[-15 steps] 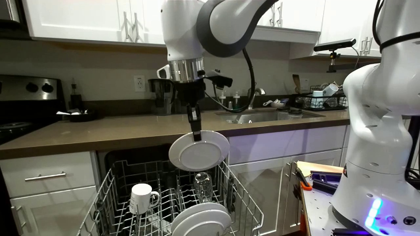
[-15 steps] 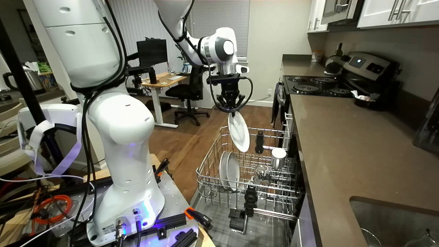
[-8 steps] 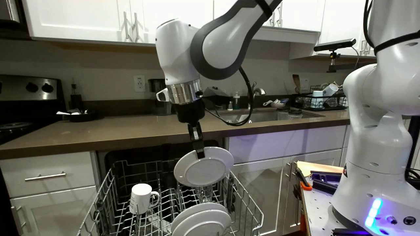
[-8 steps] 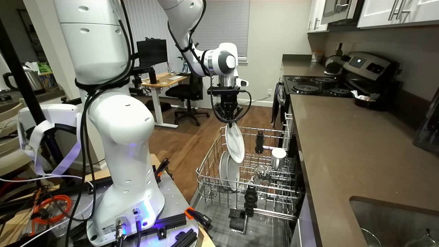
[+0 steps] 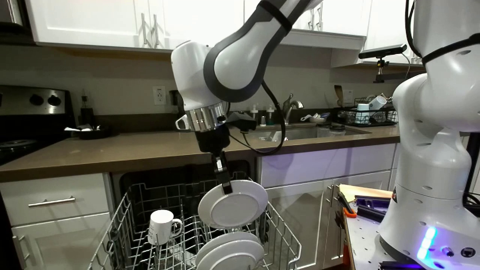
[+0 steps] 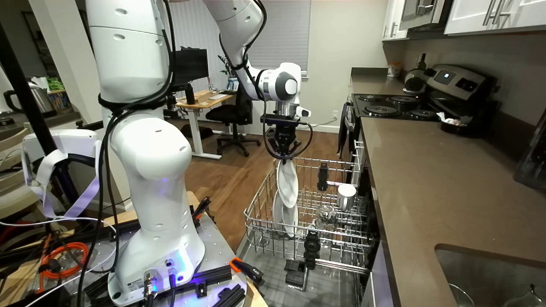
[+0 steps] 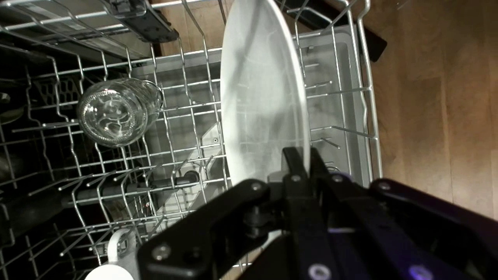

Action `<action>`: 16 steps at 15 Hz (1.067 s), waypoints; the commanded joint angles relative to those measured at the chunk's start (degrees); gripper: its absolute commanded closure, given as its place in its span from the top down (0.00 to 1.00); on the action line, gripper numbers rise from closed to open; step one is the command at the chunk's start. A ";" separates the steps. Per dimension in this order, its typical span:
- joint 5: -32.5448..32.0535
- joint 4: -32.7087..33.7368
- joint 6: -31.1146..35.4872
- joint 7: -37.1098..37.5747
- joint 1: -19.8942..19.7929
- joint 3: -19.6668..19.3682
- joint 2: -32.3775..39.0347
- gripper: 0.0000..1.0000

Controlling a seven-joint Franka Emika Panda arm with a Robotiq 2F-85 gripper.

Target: Put the plate in the dishwasher

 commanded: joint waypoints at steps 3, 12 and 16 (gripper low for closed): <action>-0.42 1.86 0.96 -1.80 -1.44 -0.17 2.72 0.06; 0.66 4.23 2.58 -5.09 -3.30 -0.42 7.71 0.06; 0.57 4.78 5.34 -6.77 -3.94 -0.24 10.25 0.06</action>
